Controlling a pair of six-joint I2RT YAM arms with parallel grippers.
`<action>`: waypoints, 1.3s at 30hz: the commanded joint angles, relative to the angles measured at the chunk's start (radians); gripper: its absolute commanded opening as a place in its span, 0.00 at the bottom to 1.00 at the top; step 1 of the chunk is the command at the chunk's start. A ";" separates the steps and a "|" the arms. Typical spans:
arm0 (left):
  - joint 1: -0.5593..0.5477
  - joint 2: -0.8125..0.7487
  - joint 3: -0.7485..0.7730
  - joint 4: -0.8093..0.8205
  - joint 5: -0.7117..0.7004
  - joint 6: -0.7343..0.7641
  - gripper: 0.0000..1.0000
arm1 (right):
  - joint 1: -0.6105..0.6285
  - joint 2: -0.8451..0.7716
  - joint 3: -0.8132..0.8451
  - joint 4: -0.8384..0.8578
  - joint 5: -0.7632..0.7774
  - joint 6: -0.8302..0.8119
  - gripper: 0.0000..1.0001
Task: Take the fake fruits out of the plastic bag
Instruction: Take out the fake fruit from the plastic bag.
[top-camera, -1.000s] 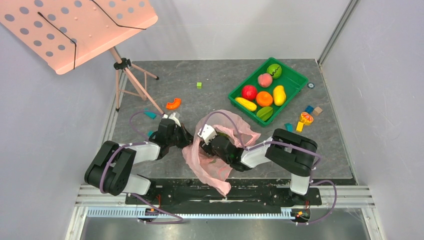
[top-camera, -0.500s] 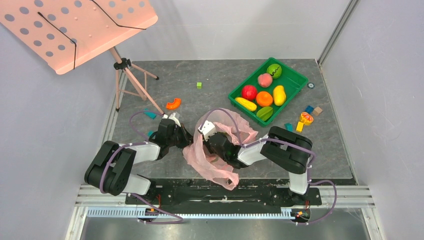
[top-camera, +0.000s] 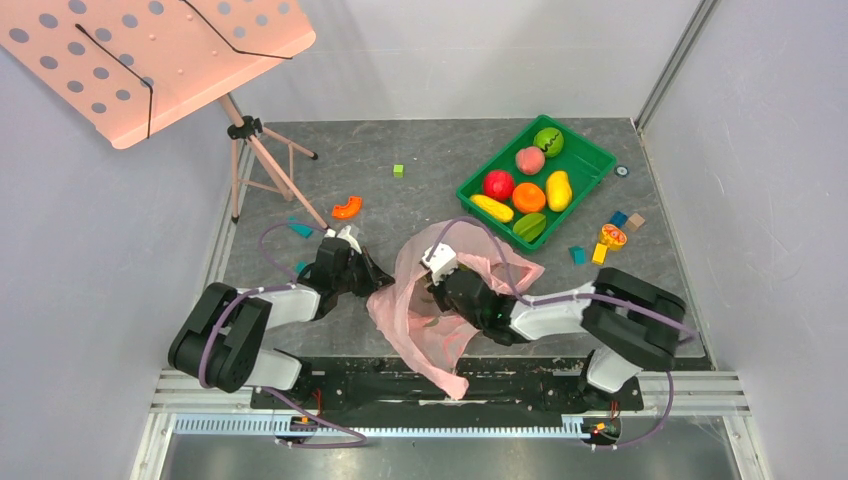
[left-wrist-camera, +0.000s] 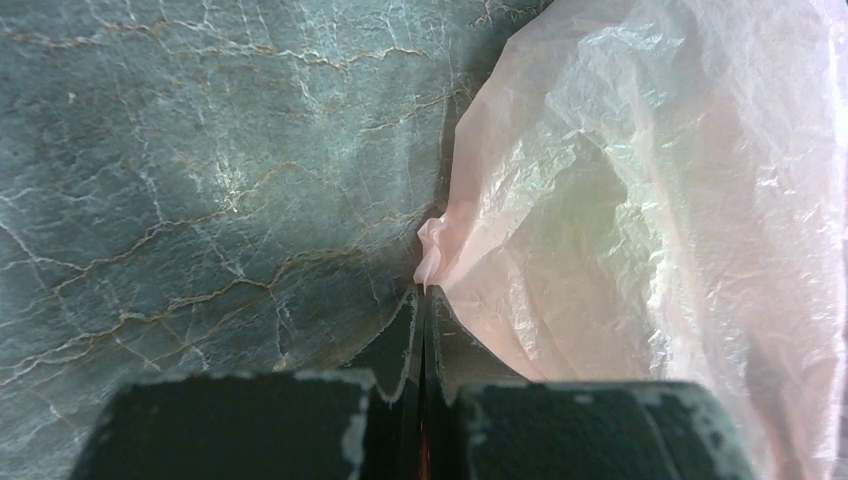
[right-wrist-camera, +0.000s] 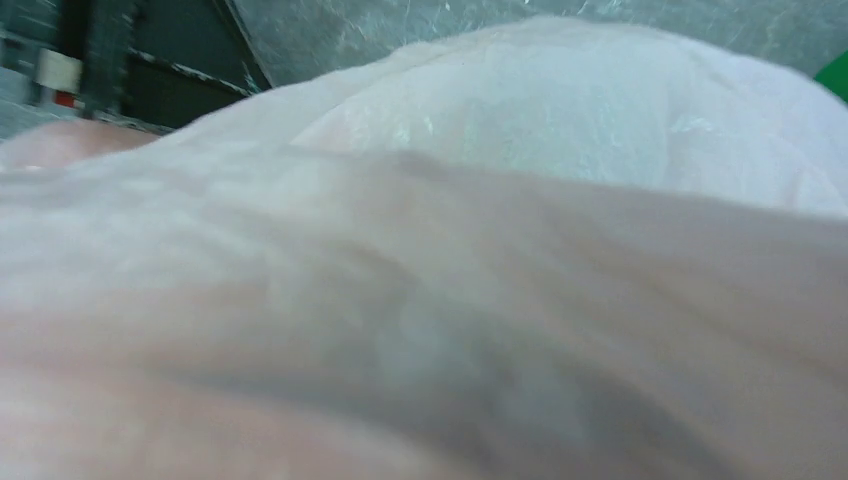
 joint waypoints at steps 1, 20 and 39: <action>0.001 -0.025 -0.009 0.016 -0.003 -0.003 0.02 | 0.027 -0.138 -0.051 -0.018 -0.028 0.014 0.00; 0.000 -0.032 -0.011 -0.004 -0.022 0.001 0.02 | 0.131 -0.583 -0.155 -0.261 -0.007 0.056 0.00; 0.001 -0.051 -0.019 -0.006 -0.027 -0.004 0.02 | 0.139 -0.777 0.094 -0.604 -0.150 0.004 0.00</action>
